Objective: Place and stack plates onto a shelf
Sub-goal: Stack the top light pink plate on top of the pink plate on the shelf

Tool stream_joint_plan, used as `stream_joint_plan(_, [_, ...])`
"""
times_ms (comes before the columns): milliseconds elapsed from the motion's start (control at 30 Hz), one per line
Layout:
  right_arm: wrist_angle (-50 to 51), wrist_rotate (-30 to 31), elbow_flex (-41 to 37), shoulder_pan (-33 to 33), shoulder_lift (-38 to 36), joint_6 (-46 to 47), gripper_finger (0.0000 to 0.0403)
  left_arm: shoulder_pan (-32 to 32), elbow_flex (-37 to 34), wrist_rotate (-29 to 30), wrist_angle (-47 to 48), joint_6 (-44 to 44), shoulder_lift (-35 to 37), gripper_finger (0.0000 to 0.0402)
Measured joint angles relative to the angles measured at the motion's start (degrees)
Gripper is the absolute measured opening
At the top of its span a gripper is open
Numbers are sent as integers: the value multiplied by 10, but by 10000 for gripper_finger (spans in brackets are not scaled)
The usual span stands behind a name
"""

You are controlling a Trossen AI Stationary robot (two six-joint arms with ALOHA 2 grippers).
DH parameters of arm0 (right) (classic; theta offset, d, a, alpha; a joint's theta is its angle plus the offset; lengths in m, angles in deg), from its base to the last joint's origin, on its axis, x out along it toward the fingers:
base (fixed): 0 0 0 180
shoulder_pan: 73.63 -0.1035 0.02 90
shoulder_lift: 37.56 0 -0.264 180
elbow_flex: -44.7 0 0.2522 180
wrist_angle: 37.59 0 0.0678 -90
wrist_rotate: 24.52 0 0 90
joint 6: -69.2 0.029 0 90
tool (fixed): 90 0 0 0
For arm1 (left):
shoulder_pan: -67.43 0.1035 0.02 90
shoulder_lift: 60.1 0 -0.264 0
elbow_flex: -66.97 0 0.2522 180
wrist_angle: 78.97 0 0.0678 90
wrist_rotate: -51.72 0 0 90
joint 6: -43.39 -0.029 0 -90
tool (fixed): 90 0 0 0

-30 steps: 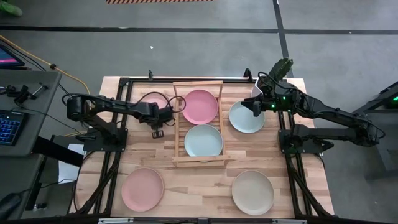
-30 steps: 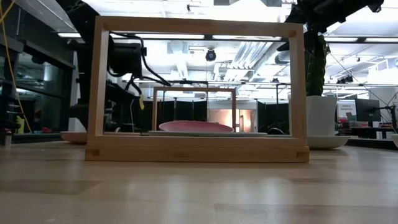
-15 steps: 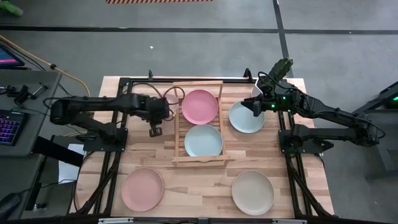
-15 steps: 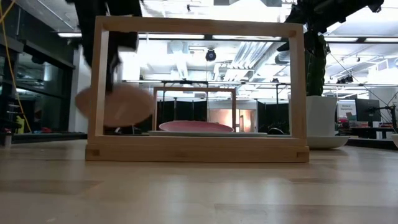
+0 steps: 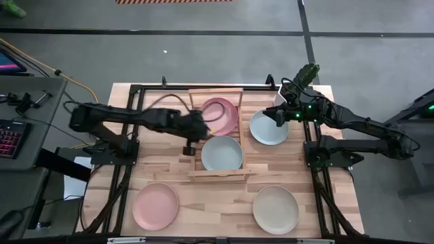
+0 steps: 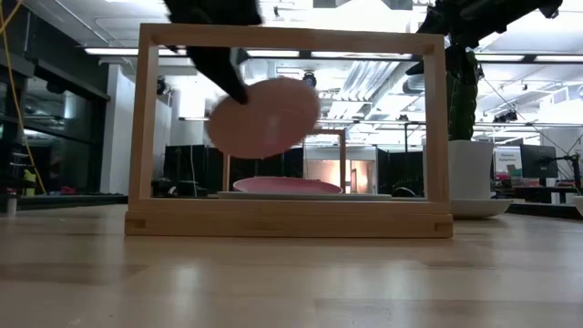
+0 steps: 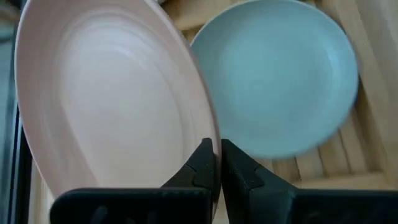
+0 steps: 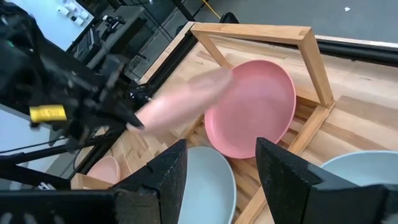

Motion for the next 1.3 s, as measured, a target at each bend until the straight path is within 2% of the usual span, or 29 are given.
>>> stream_joint_plan(167, [0,0,0,0,0,1,172,2,37,9,-27,-64,-92,1])
stream_joint_plan(400, [0,-1,0,0,0,0,172,11,53,122,-38,-108,-172,1])
stream_joint_plan(667, [0,-2,0,0,0,0,172,22,51,121,-38,-103,-207,5])
stream_joint_plan(833, [0,-2,0,0,3,-2,172,29,50,91,-60,-101,-212,36])
stream_joint_plan(1167, [0,0,0,0,4,-15,172,48,50,85,-76,-97,-197,126])
stream_joint_plan(1300, [0,0,0,0,4,-15,172,56,50,48,-65,-72,-184,158])
